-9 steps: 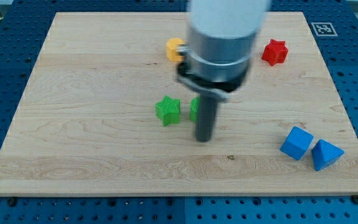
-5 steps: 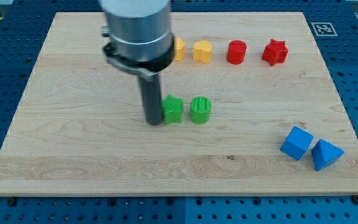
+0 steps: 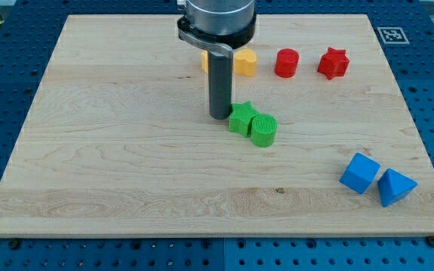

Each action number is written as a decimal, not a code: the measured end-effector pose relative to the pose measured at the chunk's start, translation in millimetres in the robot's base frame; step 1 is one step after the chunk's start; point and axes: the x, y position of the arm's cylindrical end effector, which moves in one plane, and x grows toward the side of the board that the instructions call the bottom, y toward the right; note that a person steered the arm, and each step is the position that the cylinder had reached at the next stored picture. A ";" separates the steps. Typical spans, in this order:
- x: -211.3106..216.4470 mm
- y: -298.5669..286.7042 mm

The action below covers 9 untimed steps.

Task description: Move green star and green circle closer to the blue cube

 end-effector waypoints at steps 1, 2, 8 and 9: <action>11.1 20.4; 11.3 38.5; 28.1 82.4; 44.2 82.4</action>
